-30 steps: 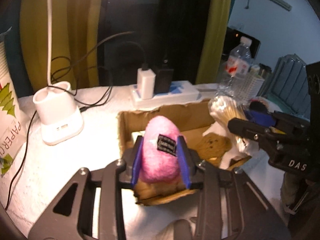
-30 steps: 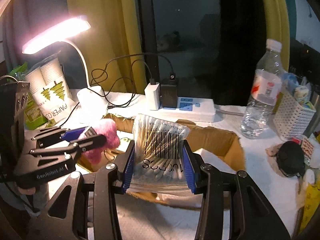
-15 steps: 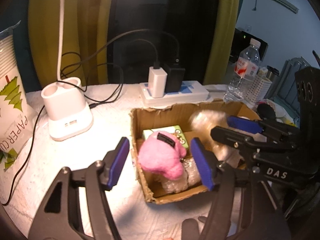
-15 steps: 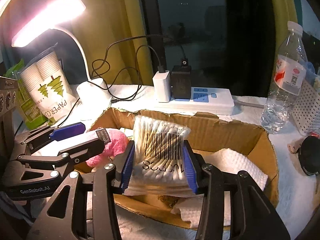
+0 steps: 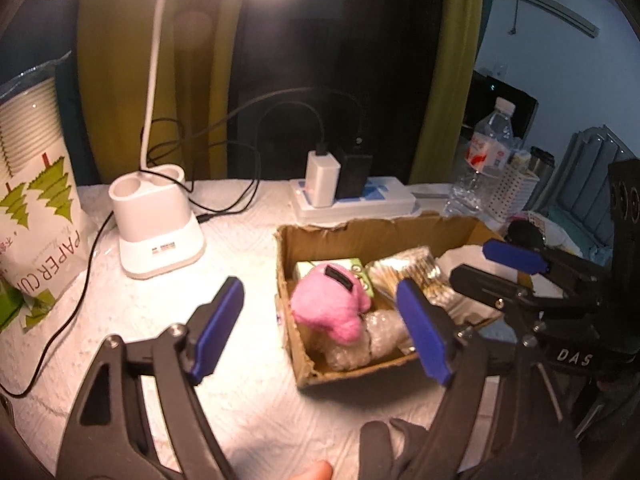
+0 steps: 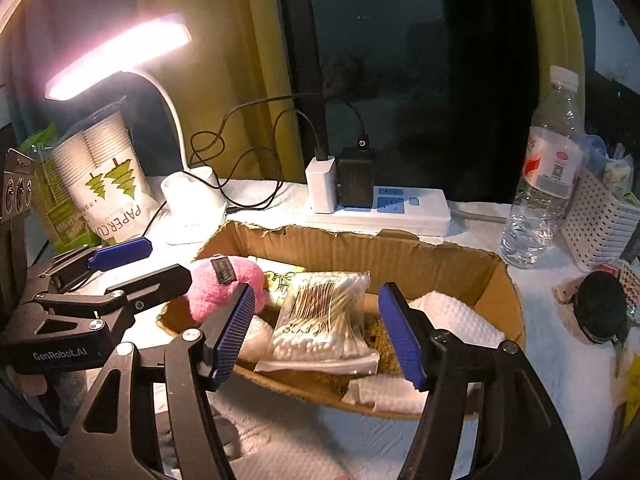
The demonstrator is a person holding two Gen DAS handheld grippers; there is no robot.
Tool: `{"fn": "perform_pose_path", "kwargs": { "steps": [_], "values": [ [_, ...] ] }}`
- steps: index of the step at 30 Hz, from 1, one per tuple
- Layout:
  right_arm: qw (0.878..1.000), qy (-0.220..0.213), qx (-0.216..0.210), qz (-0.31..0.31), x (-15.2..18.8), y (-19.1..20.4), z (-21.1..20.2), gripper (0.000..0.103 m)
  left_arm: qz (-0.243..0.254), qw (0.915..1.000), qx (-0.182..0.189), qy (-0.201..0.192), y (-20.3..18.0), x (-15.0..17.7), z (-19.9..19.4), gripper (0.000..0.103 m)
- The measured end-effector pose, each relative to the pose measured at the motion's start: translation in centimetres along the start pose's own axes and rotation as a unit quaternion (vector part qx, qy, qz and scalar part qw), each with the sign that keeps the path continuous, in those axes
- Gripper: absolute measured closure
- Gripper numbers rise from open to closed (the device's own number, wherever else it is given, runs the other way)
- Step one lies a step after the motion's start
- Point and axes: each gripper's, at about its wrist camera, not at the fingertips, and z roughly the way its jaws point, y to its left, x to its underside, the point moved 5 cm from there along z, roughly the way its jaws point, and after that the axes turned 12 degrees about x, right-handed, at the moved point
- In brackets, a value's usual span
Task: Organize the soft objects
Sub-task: 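Lower the pink plush into the box with the left gripper while the right drops the swab bag, then move both grippers back to the grey glove and white towel on the table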
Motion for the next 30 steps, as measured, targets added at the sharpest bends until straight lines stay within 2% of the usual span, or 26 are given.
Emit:
{"fn": "perform_pose_path", "kwargs": {
  "steps": [10,30],
  "values": [
    [1.000,-0.014,0.005,-0.006,0.8,0.7,-3.5,0.035,0.012,0.9999,0.005,-0.007,-1.6,0.9,-2.7,0.023],
    [0.999,-0.017,0.033,0.001,4.6,0.6,-8.7,0.035,0.028,0.9993,0.013,-0.019,-4.2,4.1,-7.1,0.023]
  ]
}}
